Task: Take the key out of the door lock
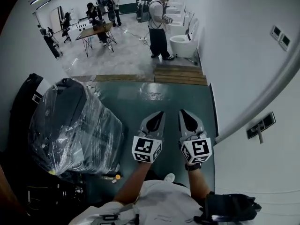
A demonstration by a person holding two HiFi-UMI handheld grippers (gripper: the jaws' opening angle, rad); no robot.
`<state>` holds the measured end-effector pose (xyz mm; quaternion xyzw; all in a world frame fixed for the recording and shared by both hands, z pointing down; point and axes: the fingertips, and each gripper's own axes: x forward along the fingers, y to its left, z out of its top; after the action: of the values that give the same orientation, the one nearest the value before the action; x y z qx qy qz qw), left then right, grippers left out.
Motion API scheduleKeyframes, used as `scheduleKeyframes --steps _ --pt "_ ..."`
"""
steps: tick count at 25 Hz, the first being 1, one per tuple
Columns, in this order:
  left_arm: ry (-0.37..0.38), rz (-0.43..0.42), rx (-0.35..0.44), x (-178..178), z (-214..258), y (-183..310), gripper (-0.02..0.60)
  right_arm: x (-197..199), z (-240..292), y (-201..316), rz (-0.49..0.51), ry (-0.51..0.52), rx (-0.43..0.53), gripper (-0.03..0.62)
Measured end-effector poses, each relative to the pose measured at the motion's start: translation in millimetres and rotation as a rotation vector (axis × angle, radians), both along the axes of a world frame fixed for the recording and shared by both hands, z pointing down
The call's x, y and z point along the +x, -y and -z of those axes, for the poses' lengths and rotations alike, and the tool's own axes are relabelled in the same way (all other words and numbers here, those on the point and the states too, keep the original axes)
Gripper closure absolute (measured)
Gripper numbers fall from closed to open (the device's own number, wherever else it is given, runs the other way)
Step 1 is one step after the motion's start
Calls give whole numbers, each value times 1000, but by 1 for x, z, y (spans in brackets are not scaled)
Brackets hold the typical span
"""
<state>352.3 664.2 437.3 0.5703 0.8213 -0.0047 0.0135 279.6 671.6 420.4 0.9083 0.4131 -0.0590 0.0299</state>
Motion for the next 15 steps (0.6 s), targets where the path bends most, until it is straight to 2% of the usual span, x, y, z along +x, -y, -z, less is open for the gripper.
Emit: scheduleKeyframes --steps 3,6,11,15 --pt "-21 -61 5 -27 -3 -34 583 -23 -6 -27 -55 -1 18 592" --pt "-24 -171 -6 -66 -2 -71 581 -60 -12 -57 -159 -2 35 591" --pt "-17 -392 16 -144 -22 -134 581 -140 -35 -111 -373 2 90 591" --pt "-19 -587 1 -204 -13 -178 581 -206 -28 -151 -569 -26 102 591"
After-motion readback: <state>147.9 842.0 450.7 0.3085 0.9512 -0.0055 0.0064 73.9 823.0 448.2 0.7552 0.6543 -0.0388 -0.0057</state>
